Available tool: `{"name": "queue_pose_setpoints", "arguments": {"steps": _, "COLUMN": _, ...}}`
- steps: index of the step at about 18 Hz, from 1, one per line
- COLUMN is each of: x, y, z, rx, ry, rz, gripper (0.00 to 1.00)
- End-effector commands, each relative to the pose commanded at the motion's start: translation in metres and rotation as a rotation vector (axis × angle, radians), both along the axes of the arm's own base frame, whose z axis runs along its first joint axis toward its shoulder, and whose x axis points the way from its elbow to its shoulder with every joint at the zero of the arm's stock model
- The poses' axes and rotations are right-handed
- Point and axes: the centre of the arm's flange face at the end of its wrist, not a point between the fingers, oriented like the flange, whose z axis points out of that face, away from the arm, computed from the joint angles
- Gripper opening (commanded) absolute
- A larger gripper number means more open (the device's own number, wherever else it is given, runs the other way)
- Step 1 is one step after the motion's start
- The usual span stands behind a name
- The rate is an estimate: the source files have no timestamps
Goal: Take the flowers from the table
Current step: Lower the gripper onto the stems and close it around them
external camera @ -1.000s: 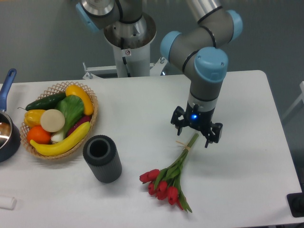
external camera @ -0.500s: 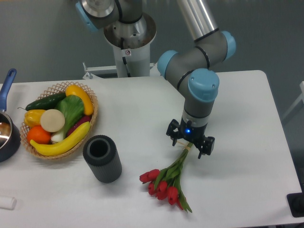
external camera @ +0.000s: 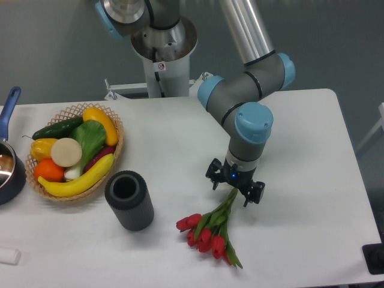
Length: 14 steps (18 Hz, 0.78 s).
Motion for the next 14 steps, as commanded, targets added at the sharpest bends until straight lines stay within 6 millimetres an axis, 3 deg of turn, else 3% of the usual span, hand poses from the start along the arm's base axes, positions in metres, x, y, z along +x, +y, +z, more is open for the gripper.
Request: {"name": "queue_pose_setpoints", "arguments": {"steps": 14, "x": -0.004, "y": 0.005, "z": -0.012, "rx": -0.008, "ry": -0.005, "rz": -0.027, "gripper": 0.97}}
